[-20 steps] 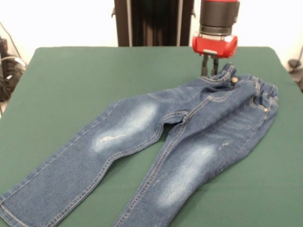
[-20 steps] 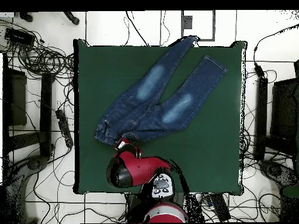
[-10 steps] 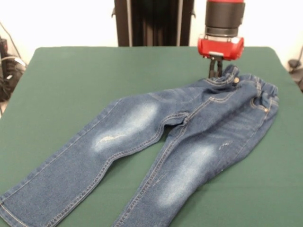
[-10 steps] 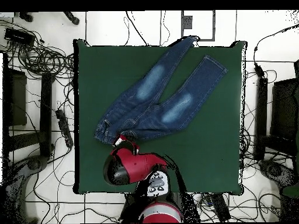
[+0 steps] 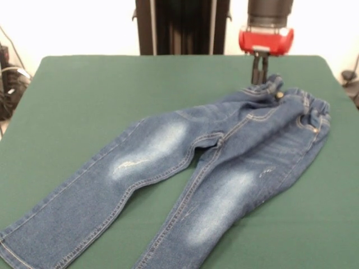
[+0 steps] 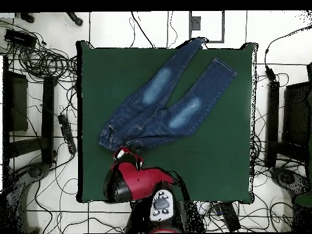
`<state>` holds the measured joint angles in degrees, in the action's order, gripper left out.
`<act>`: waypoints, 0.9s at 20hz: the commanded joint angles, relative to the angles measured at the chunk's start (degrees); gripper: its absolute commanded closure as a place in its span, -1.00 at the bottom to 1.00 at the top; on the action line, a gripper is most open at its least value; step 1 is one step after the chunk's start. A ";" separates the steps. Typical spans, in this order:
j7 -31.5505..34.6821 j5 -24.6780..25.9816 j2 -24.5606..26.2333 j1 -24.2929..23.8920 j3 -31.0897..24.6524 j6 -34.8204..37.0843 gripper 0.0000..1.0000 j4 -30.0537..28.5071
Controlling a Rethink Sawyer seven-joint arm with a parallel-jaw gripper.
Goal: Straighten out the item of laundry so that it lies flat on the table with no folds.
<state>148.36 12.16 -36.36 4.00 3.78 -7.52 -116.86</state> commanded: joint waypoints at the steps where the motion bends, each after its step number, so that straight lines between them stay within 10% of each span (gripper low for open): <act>1: 8.24 0.22 -7.60 -1.79 -6.68 3.57 1.00 -16.26; 14: 8.49 -0.83 -2.18 -0.80 -5.72 -5.01 1.00 -17.85; 15: 8.12 -1.03 -1.80 -0.17 -5.12 -5.80 -1.00 -17.38; 18: 7.91 -3.84 -1.74 4.93 0.14 -5.85 -1.00 -15.43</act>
<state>148.36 12.10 -41.66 3.26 3.95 -9.30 -133.24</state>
